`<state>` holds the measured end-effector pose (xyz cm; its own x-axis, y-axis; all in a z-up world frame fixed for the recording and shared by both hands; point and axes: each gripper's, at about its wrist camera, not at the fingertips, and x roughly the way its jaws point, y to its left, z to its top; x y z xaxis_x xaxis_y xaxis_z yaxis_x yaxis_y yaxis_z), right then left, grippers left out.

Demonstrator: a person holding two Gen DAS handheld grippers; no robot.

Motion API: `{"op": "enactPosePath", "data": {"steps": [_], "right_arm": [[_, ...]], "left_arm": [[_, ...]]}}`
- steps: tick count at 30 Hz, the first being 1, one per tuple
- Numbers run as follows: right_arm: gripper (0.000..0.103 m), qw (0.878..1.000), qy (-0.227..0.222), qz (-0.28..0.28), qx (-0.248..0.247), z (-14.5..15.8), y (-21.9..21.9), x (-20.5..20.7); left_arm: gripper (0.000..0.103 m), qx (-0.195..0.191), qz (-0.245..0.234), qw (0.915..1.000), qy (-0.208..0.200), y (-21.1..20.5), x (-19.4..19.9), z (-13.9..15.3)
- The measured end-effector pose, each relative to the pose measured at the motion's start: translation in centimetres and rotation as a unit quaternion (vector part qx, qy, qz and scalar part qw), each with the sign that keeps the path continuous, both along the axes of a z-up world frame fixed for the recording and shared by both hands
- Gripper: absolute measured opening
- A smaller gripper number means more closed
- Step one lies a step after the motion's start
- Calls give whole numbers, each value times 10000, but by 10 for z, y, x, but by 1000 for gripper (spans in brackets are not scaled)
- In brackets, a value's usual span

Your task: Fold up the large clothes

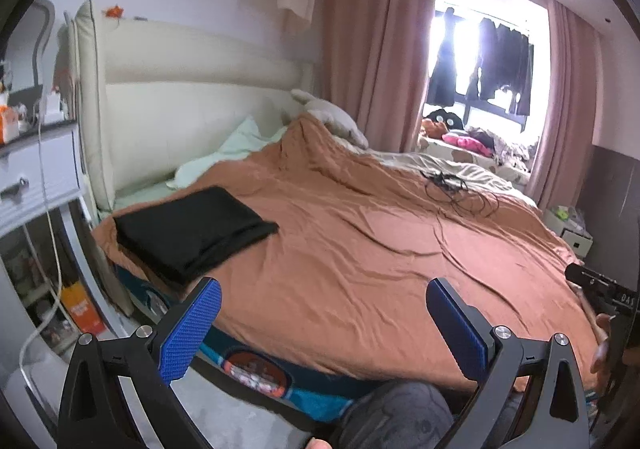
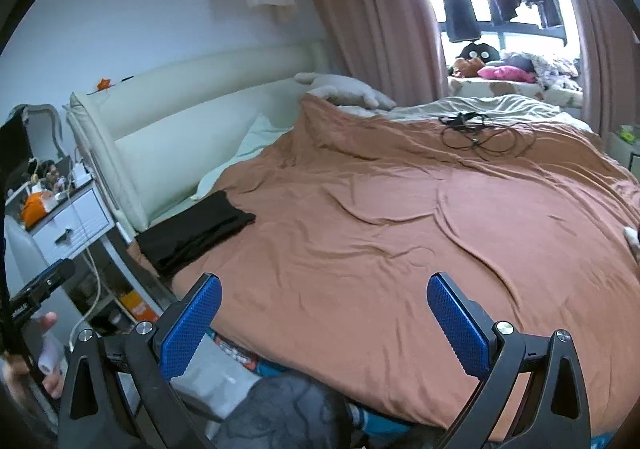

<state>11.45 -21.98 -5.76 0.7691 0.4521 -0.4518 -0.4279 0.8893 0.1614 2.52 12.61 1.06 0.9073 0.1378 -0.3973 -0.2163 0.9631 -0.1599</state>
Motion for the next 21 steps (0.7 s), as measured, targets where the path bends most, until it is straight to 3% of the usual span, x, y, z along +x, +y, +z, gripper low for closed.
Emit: {"op": "enactPosePath", "data": {"steps": [10,21], "right_arm": [[103,9994,33,-245,245,-24,-30,-24],[103,9993,139,-349,62,-41,-31,-22]], "left_arm": [[102,407,-107,9991,-18,-27,-10,-22],[102,278,-245,9993,95,-42,0,-36]]}}
